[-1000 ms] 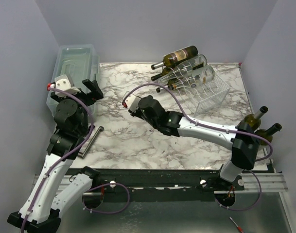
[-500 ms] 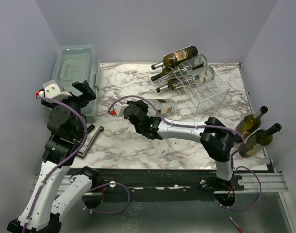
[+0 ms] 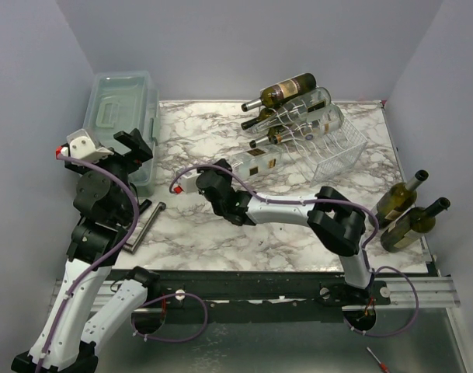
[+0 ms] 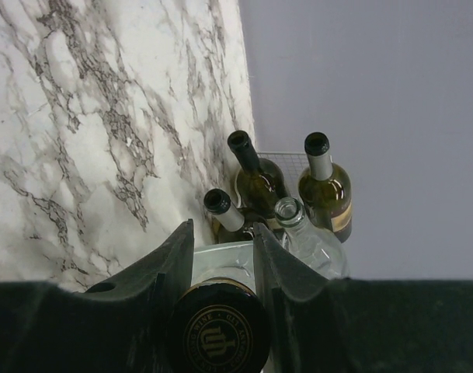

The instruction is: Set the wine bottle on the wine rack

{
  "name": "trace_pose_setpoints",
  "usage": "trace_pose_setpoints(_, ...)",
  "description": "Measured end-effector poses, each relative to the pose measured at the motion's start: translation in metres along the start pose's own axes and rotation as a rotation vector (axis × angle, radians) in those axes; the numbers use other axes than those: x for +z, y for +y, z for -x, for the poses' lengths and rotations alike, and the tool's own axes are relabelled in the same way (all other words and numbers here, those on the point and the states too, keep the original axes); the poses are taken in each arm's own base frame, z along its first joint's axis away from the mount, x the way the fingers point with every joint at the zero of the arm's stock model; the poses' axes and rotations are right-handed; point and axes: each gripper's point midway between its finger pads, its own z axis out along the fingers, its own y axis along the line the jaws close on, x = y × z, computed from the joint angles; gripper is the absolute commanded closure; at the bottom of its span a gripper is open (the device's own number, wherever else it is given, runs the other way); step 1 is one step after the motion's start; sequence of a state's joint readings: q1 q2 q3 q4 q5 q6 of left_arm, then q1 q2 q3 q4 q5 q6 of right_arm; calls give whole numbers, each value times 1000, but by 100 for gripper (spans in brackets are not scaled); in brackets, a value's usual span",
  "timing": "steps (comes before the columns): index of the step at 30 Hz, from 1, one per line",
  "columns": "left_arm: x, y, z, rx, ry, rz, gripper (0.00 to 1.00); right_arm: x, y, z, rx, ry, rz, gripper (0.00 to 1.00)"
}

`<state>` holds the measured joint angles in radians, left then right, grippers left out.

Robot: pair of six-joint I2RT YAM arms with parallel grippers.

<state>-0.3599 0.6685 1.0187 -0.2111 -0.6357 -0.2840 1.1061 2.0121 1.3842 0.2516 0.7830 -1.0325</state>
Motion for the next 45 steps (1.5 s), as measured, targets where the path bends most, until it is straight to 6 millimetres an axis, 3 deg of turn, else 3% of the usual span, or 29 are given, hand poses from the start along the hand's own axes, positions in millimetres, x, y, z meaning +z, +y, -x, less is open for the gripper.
trace_pose_setpoints(11, -2, 1, 3, -7, -8, -2, 1, 13, 20, -15, -57, 24, 44, 100)
trace_pose_setpoints(27, -3, 0, 3, -12, -8, -5, 1, 30, 38, -81, -158, 132, 106, 100)
trace_pose_setpoints(45, -3, -2, 3, -14, -5, -12, 1, 37, 27, -90, -183, 132, 76, 99)
